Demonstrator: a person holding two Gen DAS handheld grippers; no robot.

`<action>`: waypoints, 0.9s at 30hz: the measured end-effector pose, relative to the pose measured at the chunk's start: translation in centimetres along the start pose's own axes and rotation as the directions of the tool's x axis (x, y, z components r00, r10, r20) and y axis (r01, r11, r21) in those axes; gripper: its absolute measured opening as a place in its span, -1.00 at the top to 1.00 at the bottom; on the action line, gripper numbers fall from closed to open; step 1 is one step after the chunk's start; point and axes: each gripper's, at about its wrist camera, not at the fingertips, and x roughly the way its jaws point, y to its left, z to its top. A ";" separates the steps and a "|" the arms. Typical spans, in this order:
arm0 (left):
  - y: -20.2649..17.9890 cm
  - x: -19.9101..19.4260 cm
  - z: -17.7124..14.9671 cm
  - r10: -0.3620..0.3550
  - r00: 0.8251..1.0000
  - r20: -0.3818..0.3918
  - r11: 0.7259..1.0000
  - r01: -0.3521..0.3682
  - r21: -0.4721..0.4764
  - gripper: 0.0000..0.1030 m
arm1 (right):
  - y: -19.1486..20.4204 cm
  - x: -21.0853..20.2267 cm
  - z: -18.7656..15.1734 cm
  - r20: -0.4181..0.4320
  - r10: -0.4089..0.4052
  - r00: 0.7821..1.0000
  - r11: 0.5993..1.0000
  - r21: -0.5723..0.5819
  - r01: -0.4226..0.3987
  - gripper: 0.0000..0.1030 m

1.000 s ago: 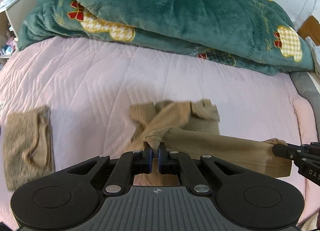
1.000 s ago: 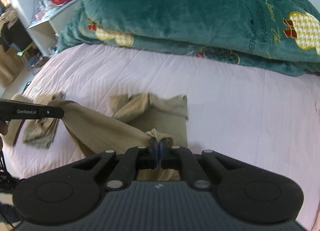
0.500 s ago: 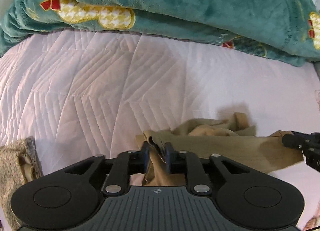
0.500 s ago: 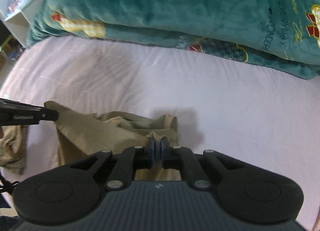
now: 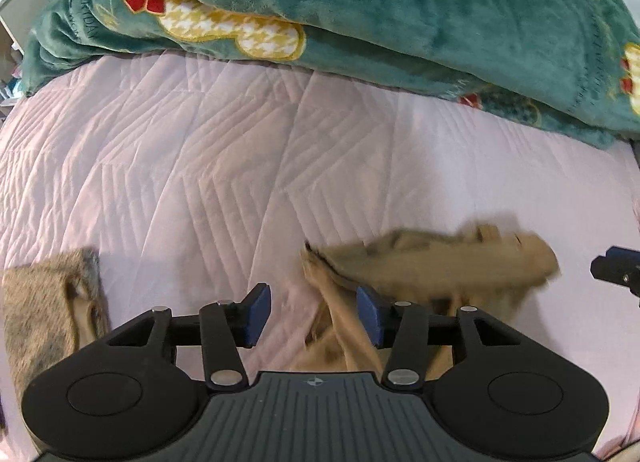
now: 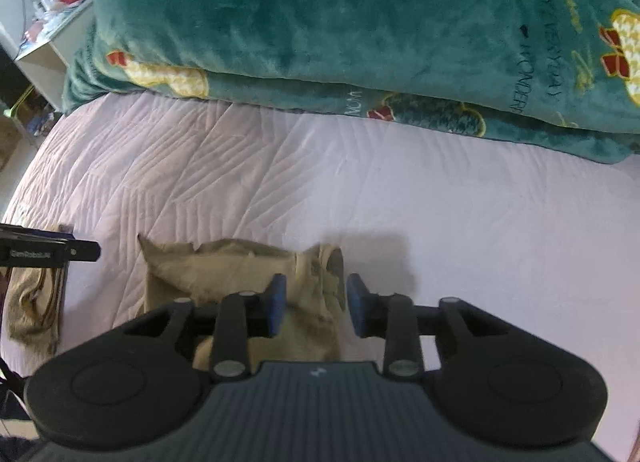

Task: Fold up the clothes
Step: 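Open both tools and release the folded T-shirt onto the bed, then grasp the folded T-shirt edge with the left tool while the right tool grasps it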

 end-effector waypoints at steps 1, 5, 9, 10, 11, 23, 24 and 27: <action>0.0 -0.6 -1.1 -0.003 1.000 -0.004 1.000 0.003 0.000 0.03 | -0.2 -0.6 -1.0 -0.002 -0.002 1.000 1.000 -0.006 0.002 0.27; -0.4 -1.7 -6.5 -0.025 0.999 -0.043 1.000 0.025 -0.005 0.01 | -0.8 -1.6 -6.0 -0.041 0.007 0.999 1.000 0.005 -0.007 0.16; -1.5 0.7 -13.5 -0.043 0.992 -0.118 0.998 0.039 -0.040 0.01 | -1.4 -0.7 -11.2 -0.109 0.016 0.994 0.999 0.050 -0.010 0.12; -1.7 1.6 -15.0 -0.049 0.990 -0.135 0.997 0.041 -0.059 0.01 | -1.5 -0.3 -12.5 -0.122 0.014 0.992 0.998 0.059 -0.007 0.12; -2.0 2.4 -16.4 -0.049 0.988 -0.145 0.997 0.039 -0.070 0.01 | -1.4 0.2 -13.5 -0.130 0.007 0.992 0.998 0.061 0.001 0.12; -5.8 6.8 -20.8 0.007 0.996 -0.087 0.996 -0.015 -0.082 0.01 | -0.7 6.7 -17.8 -0.149 -0.024 0.988 0.998 0.059 0.034 0.11; -6.1 6.9 -20.9 0.010 0.996 -0.084 0.997 -0.016 -0.072 0.01 | -0.7 7.2 -17.8 -0.153 -0.021 0.988 0.998 0.055 0.030 0.11; -6.5 7.4 -21.1 0.021 0.996 -0.085 0.998 -0.026 -0.058 0.01 | -0.4 8.5 -17.6 -0.162 -0.026 0.986 0.999 0.026 0.030 0.11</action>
